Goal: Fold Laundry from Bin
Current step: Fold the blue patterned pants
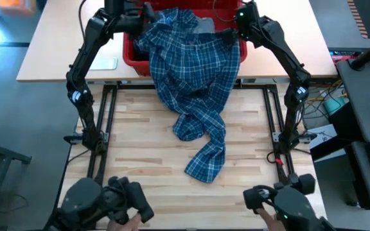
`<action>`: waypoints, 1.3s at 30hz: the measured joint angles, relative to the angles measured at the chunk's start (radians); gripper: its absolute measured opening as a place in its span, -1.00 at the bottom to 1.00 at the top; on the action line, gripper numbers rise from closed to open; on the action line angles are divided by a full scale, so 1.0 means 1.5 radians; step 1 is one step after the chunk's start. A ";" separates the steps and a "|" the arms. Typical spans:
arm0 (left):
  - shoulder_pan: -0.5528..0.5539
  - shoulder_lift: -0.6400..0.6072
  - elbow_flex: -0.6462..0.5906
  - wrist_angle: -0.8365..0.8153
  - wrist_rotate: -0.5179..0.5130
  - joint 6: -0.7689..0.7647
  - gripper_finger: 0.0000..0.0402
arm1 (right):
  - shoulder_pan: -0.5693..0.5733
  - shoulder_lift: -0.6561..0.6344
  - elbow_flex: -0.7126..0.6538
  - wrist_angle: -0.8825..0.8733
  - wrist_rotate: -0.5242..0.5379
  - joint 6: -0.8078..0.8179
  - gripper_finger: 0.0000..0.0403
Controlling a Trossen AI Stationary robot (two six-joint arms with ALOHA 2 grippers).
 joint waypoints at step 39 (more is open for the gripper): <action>-0.340 -0.194 -0.377 -0.352 -0.390 0.221 0.62 | -0.086 -0.062 -0.002 -0.091 -0.361 0.187 0.70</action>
